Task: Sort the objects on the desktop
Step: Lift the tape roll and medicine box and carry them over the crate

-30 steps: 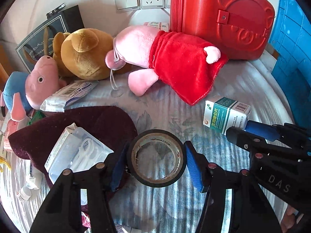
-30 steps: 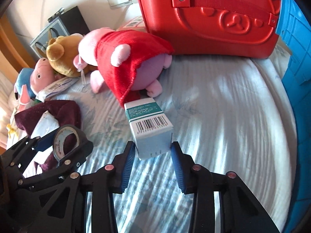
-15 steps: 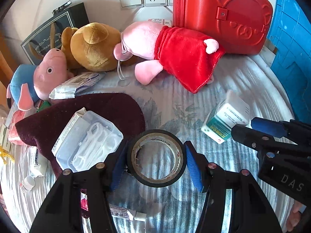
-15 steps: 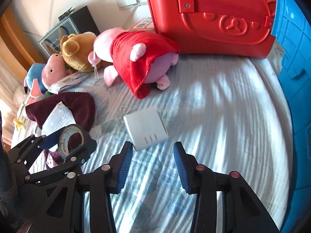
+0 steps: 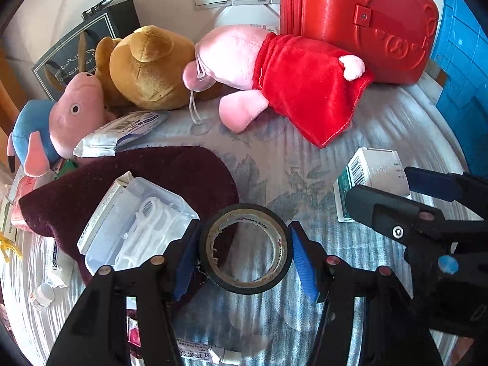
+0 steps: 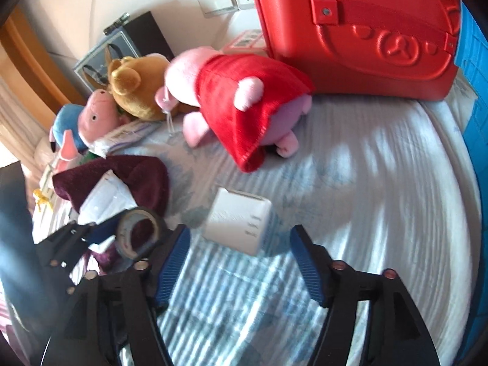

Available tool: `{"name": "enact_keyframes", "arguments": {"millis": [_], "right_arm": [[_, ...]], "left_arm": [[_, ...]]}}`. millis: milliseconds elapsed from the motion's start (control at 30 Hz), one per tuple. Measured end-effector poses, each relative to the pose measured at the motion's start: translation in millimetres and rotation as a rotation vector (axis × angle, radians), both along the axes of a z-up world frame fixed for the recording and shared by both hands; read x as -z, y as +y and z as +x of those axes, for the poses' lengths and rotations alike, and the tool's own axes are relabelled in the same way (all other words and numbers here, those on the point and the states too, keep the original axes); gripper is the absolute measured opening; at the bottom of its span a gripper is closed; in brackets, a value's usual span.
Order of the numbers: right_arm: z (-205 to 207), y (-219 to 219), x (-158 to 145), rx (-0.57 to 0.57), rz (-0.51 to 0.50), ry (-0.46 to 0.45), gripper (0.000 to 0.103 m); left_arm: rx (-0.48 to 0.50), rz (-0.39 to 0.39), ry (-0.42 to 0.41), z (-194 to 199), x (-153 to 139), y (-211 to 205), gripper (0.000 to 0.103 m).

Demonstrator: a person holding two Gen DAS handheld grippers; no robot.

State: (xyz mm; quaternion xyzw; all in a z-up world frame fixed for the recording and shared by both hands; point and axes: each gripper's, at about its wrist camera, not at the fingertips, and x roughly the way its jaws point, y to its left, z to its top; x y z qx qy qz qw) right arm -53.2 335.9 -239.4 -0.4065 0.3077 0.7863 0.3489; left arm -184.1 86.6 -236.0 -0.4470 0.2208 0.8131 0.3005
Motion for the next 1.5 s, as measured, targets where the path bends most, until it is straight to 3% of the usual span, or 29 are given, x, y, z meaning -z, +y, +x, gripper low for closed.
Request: {"name": "enact_keyframes", "arguments": {"millis": [33, 67, 133, 233, 367, 500, 700, 867, 1167, 1367, 1500], "right_arm": [[-2, 0, -1, 0.0, 0.009, -0.004, 0.074], [-6, 1, 0, 0.006, 0.02, -0.03, 0.067], [-10, 3, 5, 0.012, 0.017, -0.071, 0.044], [-6, 2, -2, 0.026, 0.032, -0.068, 0.04], [5, -9, -32, 0.031, 0.086, -0.021, 0.038], [20, -36, -82, 0.036, 0.201, 0.031, 0.037], [48, -105, -170, 0.044, 0.395, 0.107, 0.037], [73, -164, -232, 0.093, 0.551, 0.109, 0.037], [170, -249, -308, 0.293, 0.76, 0.078, 0.038], [264, -266, -338, 0.452, 0.827, 0.05, 0.038], [332, -265, -346, 0.544, 0.832, 0.029, 0.038]], "left_arm": [[-0.001, 0.001, -0.002, 0, 0, 0, 0.056], [-0.002, 0.002, -0.003, 0, 0, 0, 0.056], [-0.002, 0.005, 0.001, 1, -3, -1, 0.056], [-0.006, 0.017, 0.014, 3, -12, -3, 0.056], [-0.007, 0.064, 0.072, 14, -45, -9, 0.056], [-0.007, 0.128, 0.168, 36, -92, -21, 0.056], [0.014, 0.269, 0.302, 87, -176, -54, 0.056], [0.073, 0.363, 0.368, 139, -225, -72, 0.056], [0.266, 0.499, 0.392, 249, -281, -45, 0.056], [0.412, 0.551, 0.381, 333, -301, 3, 0.056], [0.493, 0.533, 0.398, 390, -300, 34, 0.056]]}}
